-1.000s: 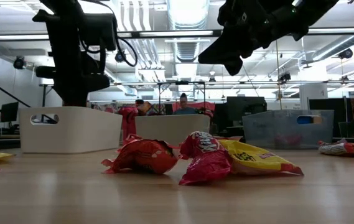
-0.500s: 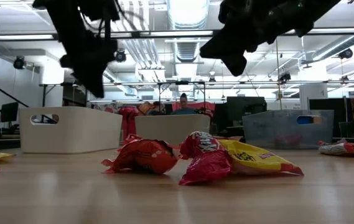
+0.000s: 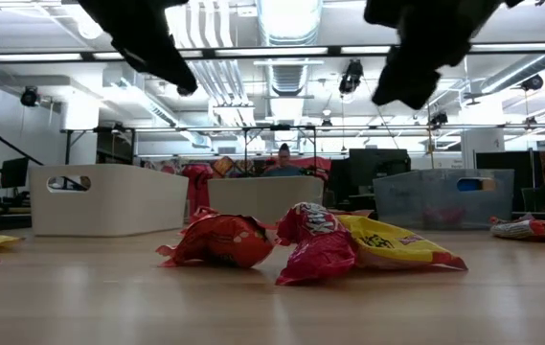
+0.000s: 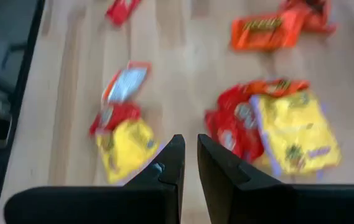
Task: Sort candy
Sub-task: Put the yellow candy into the gray bin
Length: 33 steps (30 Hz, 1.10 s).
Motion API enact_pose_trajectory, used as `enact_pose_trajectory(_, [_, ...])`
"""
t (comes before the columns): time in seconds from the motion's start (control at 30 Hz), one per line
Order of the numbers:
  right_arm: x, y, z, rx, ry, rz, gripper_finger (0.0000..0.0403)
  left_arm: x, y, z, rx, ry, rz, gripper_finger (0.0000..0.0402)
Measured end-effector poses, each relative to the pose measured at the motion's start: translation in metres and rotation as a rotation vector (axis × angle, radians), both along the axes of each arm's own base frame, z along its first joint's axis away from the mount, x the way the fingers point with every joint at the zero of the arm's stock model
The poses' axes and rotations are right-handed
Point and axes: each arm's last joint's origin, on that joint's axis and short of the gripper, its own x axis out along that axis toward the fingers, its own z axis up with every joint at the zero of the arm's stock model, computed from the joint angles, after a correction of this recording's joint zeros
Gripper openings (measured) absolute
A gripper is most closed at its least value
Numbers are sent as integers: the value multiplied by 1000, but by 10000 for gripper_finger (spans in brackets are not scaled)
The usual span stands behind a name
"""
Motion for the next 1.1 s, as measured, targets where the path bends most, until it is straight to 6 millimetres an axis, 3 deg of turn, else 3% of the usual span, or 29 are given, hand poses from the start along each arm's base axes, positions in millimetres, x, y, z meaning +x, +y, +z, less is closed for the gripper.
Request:
enact_pose_trajectory(0.5, [-12,39,-6,-68,29,137,36,1,-5,2,3,-35,-5,96])
enact_pose_trajectory(0.93, [26,61,-32,-84,144,122,36,2,-5,2,7,-40,-9,96])
enact_pose_trajectory(1.1, [43,70,-33,-64,184,134,64,2,-5,2,8,-36,-10,96])
